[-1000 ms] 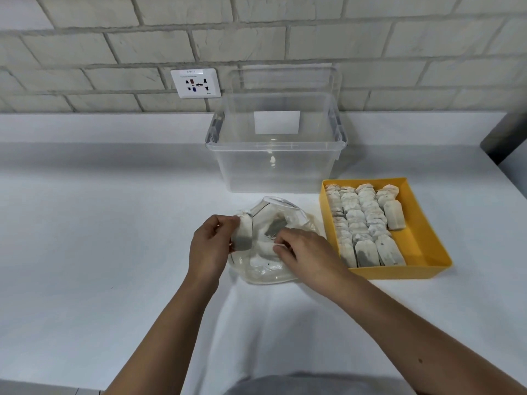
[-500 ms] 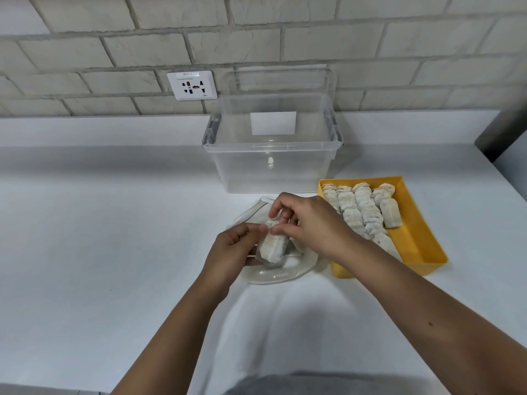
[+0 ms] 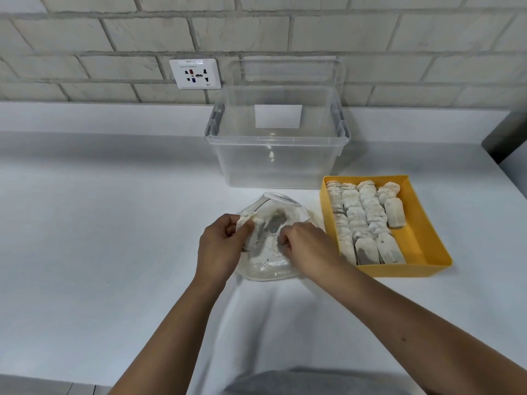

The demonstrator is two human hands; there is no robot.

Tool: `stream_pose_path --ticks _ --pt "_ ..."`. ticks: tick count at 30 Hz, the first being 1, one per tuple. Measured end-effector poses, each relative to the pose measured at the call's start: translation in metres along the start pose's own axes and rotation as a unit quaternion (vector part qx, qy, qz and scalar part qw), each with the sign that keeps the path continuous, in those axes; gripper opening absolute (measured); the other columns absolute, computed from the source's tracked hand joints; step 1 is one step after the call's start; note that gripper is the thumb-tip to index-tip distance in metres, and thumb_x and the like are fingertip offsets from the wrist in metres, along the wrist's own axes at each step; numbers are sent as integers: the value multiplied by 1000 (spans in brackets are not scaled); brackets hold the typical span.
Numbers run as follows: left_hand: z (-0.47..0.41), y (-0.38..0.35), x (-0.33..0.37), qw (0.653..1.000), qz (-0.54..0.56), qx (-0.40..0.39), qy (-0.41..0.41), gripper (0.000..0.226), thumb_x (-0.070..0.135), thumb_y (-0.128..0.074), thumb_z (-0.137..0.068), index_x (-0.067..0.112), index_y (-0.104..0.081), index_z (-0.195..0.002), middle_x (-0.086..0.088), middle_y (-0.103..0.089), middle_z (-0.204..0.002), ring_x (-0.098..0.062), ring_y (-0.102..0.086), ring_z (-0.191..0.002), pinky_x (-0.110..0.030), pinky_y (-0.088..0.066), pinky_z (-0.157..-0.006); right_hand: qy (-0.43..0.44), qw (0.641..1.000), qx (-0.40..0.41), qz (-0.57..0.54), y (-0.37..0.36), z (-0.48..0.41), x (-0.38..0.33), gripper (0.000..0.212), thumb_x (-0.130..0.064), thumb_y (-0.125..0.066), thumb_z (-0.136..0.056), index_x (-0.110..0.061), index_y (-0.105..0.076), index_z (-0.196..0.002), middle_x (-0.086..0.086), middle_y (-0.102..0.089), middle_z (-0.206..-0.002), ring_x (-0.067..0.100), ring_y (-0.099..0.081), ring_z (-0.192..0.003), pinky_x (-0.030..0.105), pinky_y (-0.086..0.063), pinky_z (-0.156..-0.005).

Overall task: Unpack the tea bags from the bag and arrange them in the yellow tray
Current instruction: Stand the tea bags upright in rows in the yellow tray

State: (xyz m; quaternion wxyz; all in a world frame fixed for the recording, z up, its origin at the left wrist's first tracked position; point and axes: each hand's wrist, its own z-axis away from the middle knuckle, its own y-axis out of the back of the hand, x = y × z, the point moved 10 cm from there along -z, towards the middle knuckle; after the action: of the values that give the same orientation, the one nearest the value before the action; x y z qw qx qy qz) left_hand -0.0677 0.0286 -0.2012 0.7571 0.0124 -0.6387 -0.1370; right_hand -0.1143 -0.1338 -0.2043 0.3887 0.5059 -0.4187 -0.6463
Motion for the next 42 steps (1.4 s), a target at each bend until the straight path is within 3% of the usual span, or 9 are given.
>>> stream_pose_path --ticks 5,15,18,22,26,29,35,39,42 --pt "-1 0 -5 1000 4 -2 10 6 22 -71 -88 17 -71 -84 -3 -65 -66 -19 -60 -66 -36 -55 -70 9 999 17 48 -6 2 -8 30 -17 -60 -84 -11 -61 -114 6 -54 -116 28 -57 -105 33 -49 -79" --pt "0 -1 -7 1000 3 -12 22 16 33 -73 -79 17 -71 -83 -5 -63 -68 -19 -58 -66 -30 -49 -66 61 985 77 143 1 9 -14 20 -12 -53 -90 -16 -64 -106 2 -63 -108 22 -65 -95 26 -37 -65" --pt "0 1 -6 1000 -4 -3 18 8 23 -70 -89 15 -71 -86 -7 -62 -69 -18 -59 -66 -16 -48 -55 20 994 100 36 18 8 1 17 -25 -54 -92 -18 -67 -101 0 -63 -103 22 -65 -93 27 -45 -69" --pt "-2 2 -6 1000 10 1 27 9 25 -67 -92 20 -74 -89 -14 -72 -77 -20 -68 -71 -28 -56 -67 -8 979 132 -157 56 18 16 6 -18 -58 -92 -15 -63 -90 -3 -66 -83 19 -65 -74 32 -51 -68" --pt "-1 -13 -12 993 82 -30 74 11 17 -65 -93 10 -74 -91 -12 -70 -81 -24 -68 -78 -40 -62 -80 -35 905 26 -424 51 18 16 13 -11 -52 -98 -16 -55 -87 -4 -60 -73 12 -62 -54 25 -44 -47" --pt "10 -36 -13 982 124 -88 109 16 15 -60 -96 7 -74 -92 -14 -71 -87 -26 -68 -82 -37 -62 -77 -47 867 -33 -495 30 15 7 14 -8 -51 -98 -15 -55 -86 0 -57 -73 13 -58 -53 23 -40 -40" --pt "20 -41 -13 975 148 -96 135 33 30 -51 -102 8 -75 -98 -17 -77 -89 -30 -74 -82 -43 -62 -82 -92 891 8 -444 12 7 15 8 -13 -56 -96 -12 -57 -88 2 -56 -73 9 -56 -43 27 -47 -44" --pt "10 -25 -3 999 9 -40 32 10 26 -69 -91 18 -74 -90 3 -64 -59 -18 -62 -61 -45 -60 -77 -89 903 22 -420 14 4 11 6 -12 -56 -96 -11 -58 -90 5 -58 -73 9 -58 -39 24 -48 -42" --pt "2 -11 5 999 -46 5 -11 6 22 -67 -90 21 -71 -86 9 -56 -52 -13 -52 -56 -38 -54 -69 -78 966 45 -244 12 -3 19 8 -14 -52 -97 -17 -60 -96 6 -64 -96 22 -68 -63 33 -56 -63"
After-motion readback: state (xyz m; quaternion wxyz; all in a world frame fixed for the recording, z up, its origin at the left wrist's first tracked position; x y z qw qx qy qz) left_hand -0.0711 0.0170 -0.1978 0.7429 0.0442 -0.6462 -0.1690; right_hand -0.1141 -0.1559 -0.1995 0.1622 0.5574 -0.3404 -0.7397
